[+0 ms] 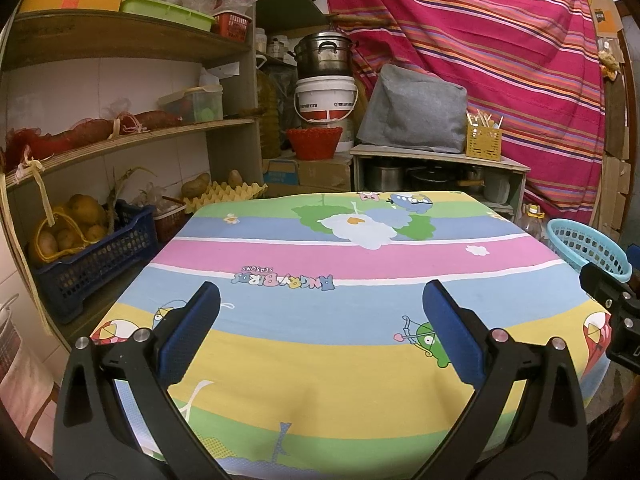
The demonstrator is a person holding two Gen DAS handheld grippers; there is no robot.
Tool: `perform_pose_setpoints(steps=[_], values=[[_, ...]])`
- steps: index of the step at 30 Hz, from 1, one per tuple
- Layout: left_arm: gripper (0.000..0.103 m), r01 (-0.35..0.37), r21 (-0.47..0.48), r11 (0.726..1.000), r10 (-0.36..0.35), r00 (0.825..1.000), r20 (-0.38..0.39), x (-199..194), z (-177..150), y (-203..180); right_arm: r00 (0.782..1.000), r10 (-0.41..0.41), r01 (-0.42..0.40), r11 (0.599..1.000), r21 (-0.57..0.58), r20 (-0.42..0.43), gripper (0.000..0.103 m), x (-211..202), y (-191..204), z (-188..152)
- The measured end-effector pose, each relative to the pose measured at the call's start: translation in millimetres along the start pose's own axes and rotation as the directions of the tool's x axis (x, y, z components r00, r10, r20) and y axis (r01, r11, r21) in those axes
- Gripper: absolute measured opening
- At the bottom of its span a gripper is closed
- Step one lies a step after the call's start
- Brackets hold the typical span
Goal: Collect trash
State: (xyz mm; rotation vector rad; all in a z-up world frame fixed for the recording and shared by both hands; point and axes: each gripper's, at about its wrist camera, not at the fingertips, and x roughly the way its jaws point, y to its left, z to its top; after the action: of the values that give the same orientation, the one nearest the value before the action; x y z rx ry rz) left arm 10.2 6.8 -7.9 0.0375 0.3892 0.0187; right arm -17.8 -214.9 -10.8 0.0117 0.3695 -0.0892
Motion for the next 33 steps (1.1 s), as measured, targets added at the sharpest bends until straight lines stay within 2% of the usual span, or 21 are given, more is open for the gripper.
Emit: perform_pose_setpoints(steps=[33], values=[[0.098, -0.005, 0.009, 1.0, 0.005, 1.0, 0.004, -0.8, 2.9, 10.7, 1.0, 0.003, -0.003, 1.0, 0.0, -0.001, 0.099, 0.9, 4.3, 1.3]])
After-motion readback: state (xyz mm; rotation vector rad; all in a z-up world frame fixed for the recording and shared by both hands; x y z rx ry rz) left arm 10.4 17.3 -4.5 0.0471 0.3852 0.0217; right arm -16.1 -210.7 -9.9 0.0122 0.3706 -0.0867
